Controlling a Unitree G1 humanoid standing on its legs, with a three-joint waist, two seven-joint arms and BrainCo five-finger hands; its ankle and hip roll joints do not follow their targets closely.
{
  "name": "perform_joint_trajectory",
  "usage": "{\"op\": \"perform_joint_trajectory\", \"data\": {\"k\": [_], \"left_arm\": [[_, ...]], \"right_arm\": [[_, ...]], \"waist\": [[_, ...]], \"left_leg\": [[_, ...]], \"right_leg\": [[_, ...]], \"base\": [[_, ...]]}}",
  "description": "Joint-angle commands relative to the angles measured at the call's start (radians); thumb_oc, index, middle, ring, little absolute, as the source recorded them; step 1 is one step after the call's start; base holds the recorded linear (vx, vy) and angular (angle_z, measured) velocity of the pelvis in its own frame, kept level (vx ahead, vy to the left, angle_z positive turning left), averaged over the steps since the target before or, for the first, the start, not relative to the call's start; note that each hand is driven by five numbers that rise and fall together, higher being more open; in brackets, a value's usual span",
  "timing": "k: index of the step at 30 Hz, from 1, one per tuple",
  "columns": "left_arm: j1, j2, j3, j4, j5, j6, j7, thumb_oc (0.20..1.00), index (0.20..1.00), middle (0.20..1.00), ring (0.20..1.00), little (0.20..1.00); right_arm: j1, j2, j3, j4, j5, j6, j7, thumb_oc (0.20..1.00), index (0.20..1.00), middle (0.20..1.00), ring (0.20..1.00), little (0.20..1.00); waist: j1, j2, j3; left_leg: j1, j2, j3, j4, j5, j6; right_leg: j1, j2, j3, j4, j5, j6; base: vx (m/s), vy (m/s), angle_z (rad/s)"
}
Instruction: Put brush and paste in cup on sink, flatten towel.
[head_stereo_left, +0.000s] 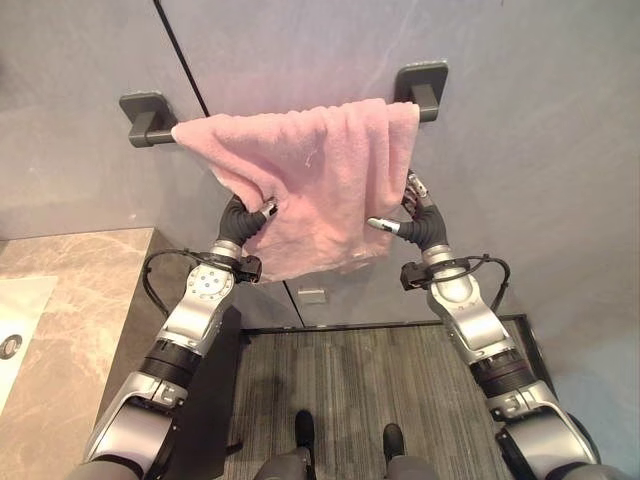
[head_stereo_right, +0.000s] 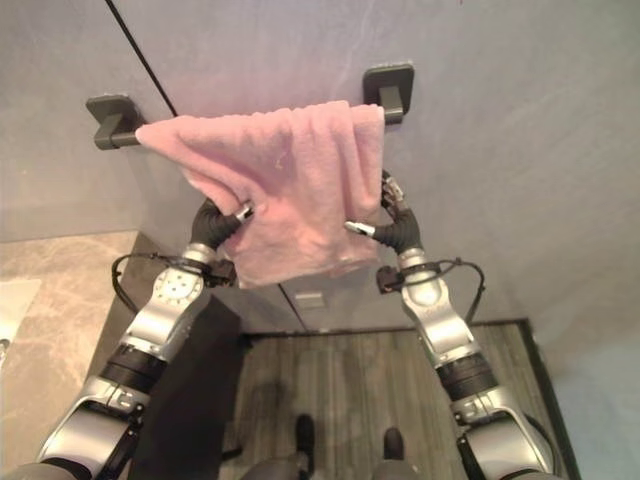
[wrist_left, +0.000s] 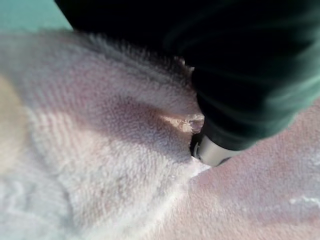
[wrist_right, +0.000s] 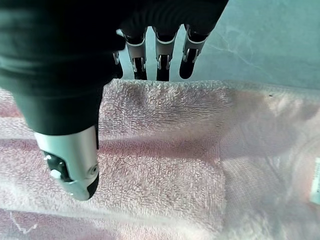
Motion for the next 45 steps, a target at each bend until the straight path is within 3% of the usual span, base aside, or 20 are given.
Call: {"op": "perform_joint_trajectory", "data": {"k": [1, 2, 45], "left_arm": [[-0.033, 0.092, 0.058, 0.002, 0.025, -0.049, 0.018, 0.2, 0.2, 0.2, 0.2, 0.2], [-0.033, 0.092, 0.058, 0.002, 0.025, -0.049, 0.018, 0.2, 0.2, 0.2, 0.2, 0.2], [0.061, 0.102, 0.131, -0.008, 0.084, -0.048, 0.05, 0.2, 0.2, 0.2, 0.2, 0.2]], "right_arm": [[-0.042, 0.015, -0.039, -0.06, 0.009, -0.047, 0.006, 0.366, 0.366, 0.366, 0.366, 0.366], [-0.042, 0.015, -0.039, -0.06, 0.009, -0.047, 0.006, 0.203, 0.203, 0.203, 0.203, 0.203], [-0.017, 0.018, -0.062, -0.067, -0.008, -0.043, -0.012, 0.2, 0.2, 0.2, 0.2, 0.2]], "waist": [[0.034, -0.062, -0.035], [0.034, -0.062, -0.035], [0.054, -0.072, -0.051]], "left_leg": [[0.096, -0.013, 0.016, 0.029, -0.203, -0.008], [0.096, -0.013, 0.016, 0.029, -0.203, -0.008], [0.121, -0.015, 0.014, 0.02, -0.209, -0.006]], "right_leg": [[-0.03, -0.061, -0.033, 0.035, -0.096, 0.046], [-0.03, -0.062, -0.033, 0.034, -0.096, 0.046], [-0.003, -0.067, -0.053, 0.032, -0.098, 0.046]], "base": [[0.0, 0.0, 0.0], [0.0, 0.0, 0.0], [0.0, 0.003, 0.01]]}}
